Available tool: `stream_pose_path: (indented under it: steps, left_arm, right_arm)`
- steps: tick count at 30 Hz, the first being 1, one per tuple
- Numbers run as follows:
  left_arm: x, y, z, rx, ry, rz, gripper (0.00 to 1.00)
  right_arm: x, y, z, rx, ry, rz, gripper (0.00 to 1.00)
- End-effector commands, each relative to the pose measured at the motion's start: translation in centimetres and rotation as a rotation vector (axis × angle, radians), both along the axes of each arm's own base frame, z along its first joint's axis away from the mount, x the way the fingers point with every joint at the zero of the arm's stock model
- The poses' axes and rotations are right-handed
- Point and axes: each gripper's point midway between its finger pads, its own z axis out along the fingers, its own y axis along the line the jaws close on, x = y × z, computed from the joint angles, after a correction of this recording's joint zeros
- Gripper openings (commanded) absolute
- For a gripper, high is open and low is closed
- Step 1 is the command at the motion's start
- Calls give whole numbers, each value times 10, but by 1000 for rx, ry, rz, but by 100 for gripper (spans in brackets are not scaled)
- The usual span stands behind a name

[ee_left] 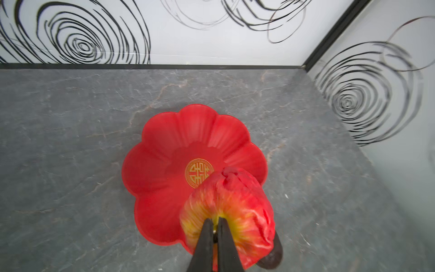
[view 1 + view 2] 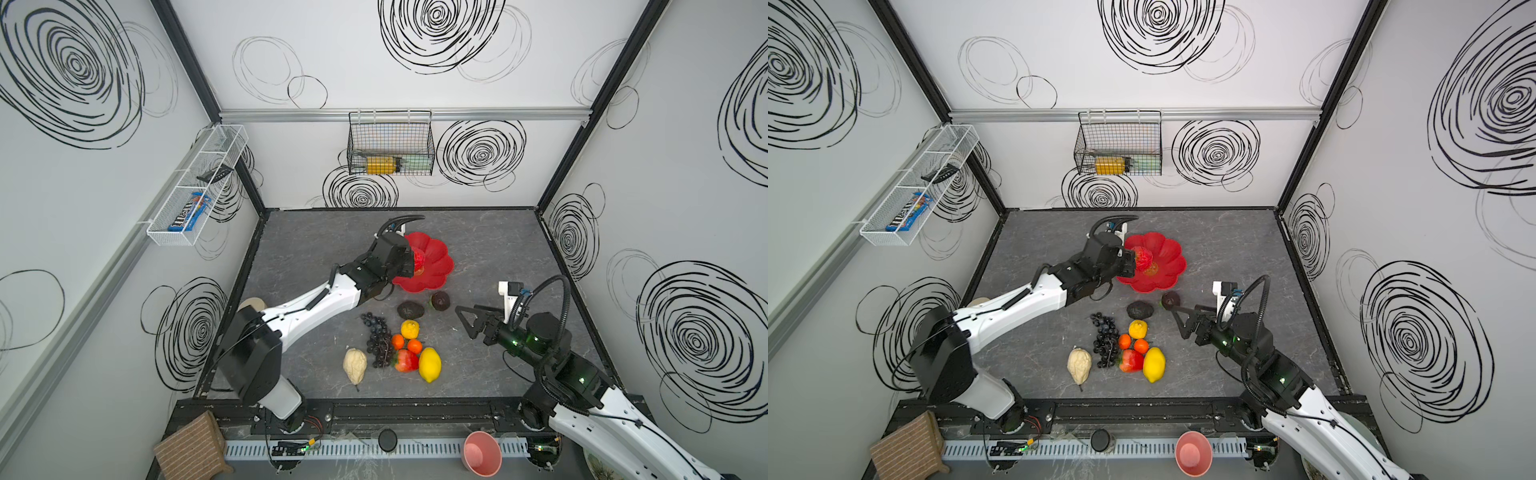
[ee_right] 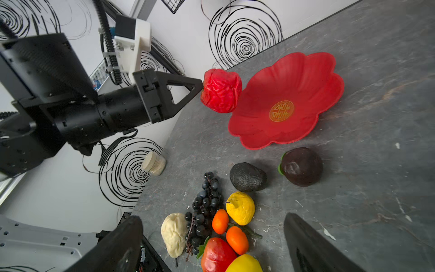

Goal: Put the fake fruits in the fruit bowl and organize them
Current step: 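Carry the red apple over the bowl with left gripper while right gripper withdraws, then lower the red apple into the bowl and open the left gripper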

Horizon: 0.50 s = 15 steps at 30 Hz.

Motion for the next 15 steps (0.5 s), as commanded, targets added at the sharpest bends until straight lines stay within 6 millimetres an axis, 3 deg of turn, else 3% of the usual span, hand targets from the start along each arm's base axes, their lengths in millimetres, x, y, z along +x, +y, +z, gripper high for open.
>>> stream_pose_path:
  steps: [1,6,10,15]
  left_arm:
    - [28,14,-11,199,5,76,0]
    - [66,8,-39,328,70,118,0]
    - [84,7,-69,406,127,130,0]
    - [101,3,-90,440,171,126,0]
  right_arm:
    - [-1,-14,-21,-45,51,-60,98]
    - [-6,-19,-30,-61,65,-63,98]
    - [-8,-19,-35,-65,72,-55,98]
    - [-8,-16,-46,-68,90,-43,98]
